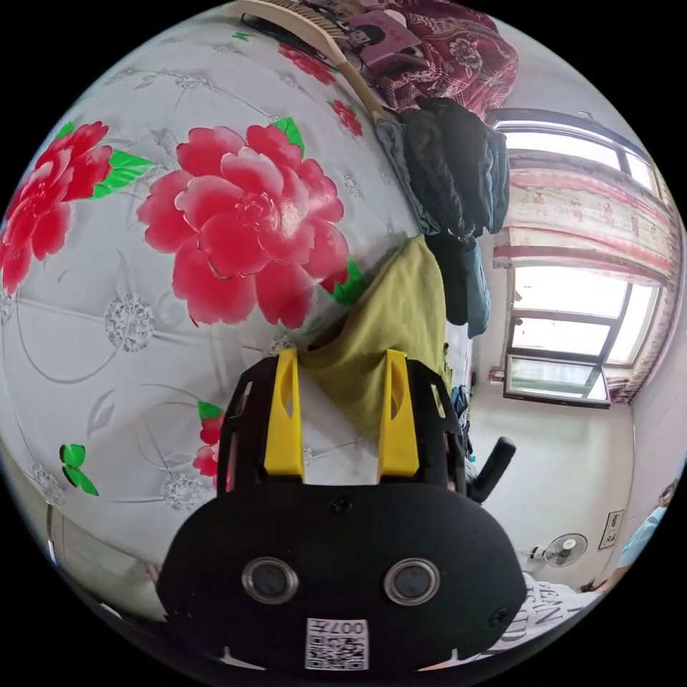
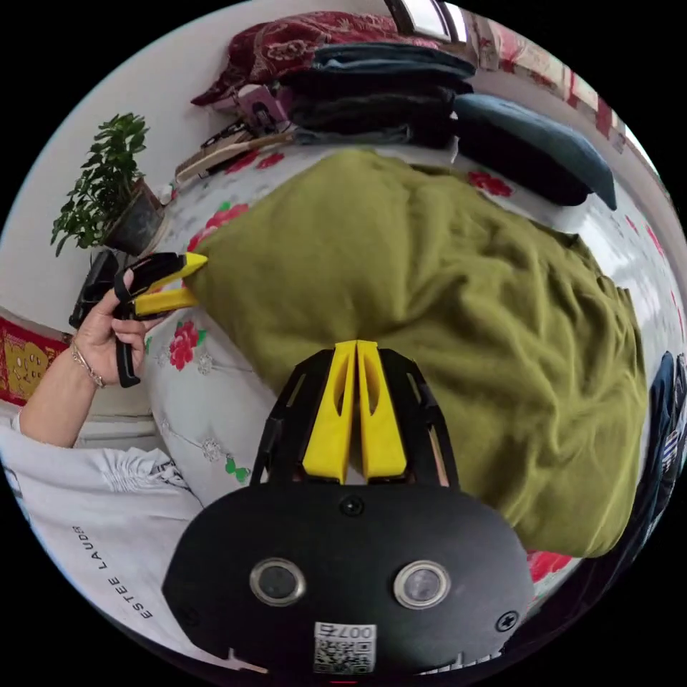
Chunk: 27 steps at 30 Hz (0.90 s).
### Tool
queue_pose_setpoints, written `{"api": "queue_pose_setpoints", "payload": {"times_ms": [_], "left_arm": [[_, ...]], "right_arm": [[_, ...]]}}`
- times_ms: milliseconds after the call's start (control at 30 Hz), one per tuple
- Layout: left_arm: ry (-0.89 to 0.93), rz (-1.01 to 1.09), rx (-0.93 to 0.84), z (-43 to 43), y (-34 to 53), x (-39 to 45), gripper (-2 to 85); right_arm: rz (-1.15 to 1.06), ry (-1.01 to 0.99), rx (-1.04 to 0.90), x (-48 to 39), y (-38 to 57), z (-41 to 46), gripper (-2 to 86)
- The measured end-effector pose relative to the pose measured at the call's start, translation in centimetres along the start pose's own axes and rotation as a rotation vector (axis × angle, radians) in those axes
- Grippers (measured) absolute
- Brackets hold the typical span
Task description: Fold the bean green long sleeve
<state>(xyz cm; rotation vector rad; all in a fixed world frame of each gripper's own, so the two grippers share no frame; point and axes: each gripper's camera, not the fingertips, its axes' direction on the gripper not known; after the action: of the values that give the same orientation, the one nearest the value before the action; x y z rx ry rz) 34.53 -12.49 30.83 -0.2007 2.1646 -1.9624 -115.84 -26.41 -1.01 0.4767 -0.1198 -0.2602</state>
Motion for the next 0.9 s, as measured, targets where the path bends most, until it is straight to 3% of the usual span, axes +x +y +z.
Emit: {"api": "queue_pose_setpoints", "payload": {"times_ms": [33,167,267,333,367,433,500,567,700,900], "left_arm": [[-0.003,-0.018,0.002,-0.2,-0.2,-0.6,12.3],[0.098,-0.077,0.029,-1.1,0.0,-3.5,6.2],[0.280,-0.138,0.083,-2.1,1.4,-5.9,5.1],[0.331,-0.091,0.123,-3.2,2.8,-6.2,4.9],[0.341,-0.075,0.130,-3.5,3.2,-6.2,4.8],[0.376,-0.024,0.152,-4.5,4.3,-6.0,4.7],[0.401,0.005,0.161,-5.1,4.9,-5.5,4.7],[0.414,0.065,0.161,-5.8,5.3,-3.7,4.7],[0.332,0.453,0.097,-7.2,5.9,7.7,4.6],[0.224,1.129,-0.181,-0.4,14.4,30.5,4.8]], "right_arm": [[-0.022,0.012,0.120,-0.2,0.8,-0.5,-0.3],[-0.008,0.000,0.071,-0.2,1.4,-1.3,-0.3],[0.075,-0.014,0.288,2.0,5.1,-6.1,-0.2],[0.223,0.103,0.388,5.5,8.8,-8.5,-0.3],[0.260,0.137,0.364,6.5,9.6,-8.3,-0.3],[0.266,0.122,0.025,10.3,11.0,-3.3,-0.3],[0.281,0.020,0.168,11.7,13.2,-4.8,-0.3],[0.364,-0.100,0.130,13.4,14.0,-5.7,-0.3],[0.483,-0.188,0.374,14.8,19.9,-10.1,-0.3],[0.640,-0.135,0.481,18.1,30.5,-13.9,-0.2]]}}
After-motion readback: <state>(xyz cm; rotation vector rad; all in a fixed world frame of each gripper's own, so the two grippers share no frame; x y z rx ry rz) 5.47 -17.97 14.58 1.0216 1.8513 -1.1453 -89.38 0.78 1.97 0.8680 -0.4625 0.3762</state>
